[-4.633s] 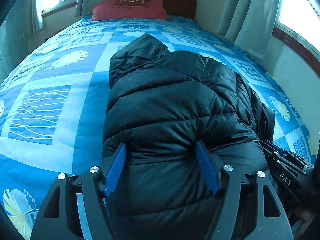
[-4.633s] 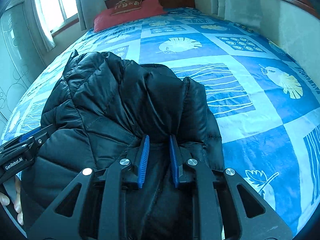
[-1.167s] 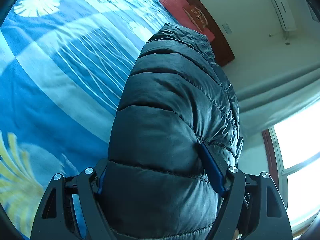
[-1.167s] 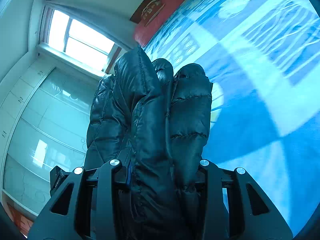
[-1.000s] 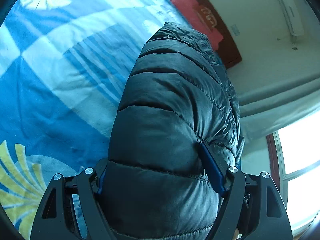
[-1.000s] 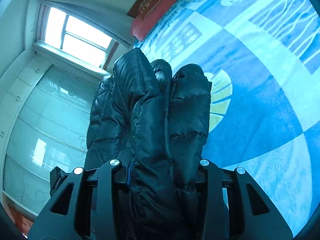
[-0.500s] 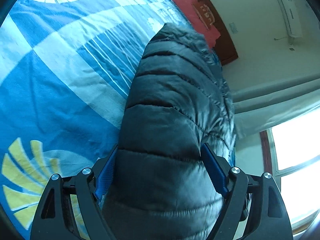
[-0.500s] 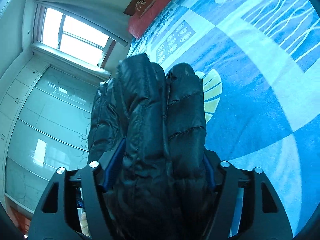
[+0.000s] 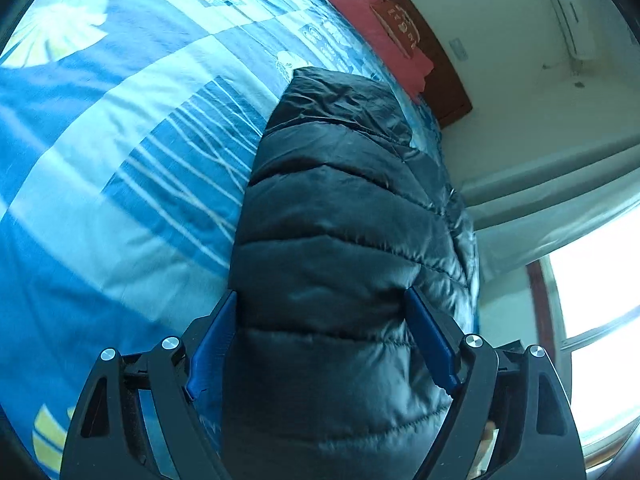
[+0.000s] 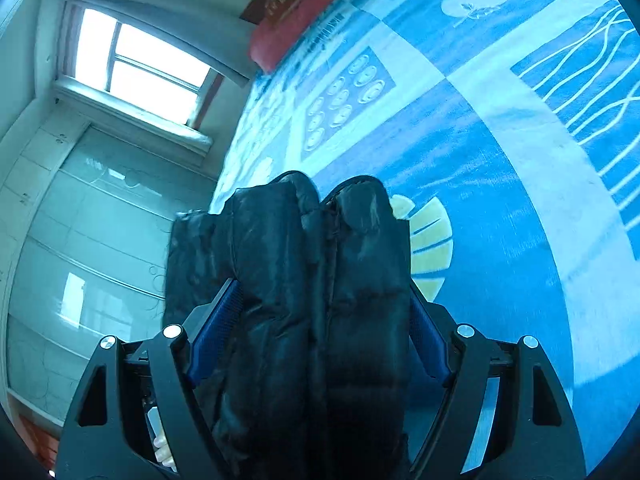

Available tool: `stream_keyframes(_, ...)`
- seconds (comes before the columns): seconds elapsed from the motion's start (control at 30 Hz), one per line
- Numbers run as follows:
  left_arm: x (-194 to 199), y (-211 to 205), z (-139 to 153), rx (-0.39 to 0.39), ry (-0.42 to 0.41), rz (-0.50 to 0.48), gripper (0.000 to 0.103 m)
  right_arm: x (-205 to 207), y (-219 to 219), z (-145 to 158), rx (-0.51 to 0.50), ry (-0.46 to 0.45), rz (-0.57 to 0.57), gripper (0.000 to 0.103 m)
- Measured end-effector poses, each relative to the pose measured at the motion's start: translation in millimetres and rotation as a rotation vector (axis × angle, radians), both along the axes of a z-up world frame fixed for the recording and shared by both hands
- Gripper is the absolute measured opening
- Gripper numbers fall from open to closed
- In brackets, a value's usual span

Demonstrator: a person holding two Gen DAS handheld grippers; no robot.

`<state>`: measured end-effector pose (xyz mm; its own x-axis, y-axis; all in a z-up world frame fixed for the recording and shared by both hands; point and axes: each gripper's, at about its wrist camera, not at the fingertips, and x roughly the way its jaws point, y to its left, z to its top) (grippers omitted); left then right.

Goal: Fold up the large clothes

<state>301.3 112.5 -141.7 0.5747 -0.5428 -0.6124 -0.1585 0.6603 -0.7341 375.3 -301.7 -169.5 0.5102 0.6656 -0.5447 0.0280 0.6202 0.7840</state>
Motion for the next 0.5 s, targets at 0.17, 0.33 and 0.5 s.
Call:
stream_keyframes(0.17,14,-20,2,0.130,0.027,-0.042,0.078,1,-6,-17,0.024,0.039,-0.024,0.051)
stream_keyframes(0.33,16,-36,-1,0.210,0.027,-0.053,0.078,-4,-12,-34,0.075,0.035,-0.039,0.048)
stream_keyframes(0.5,19,-37,-7,0.192,0.025,-0.057,0.079,-4,-10,-34,0.071,0.028,-0.033,0.047)
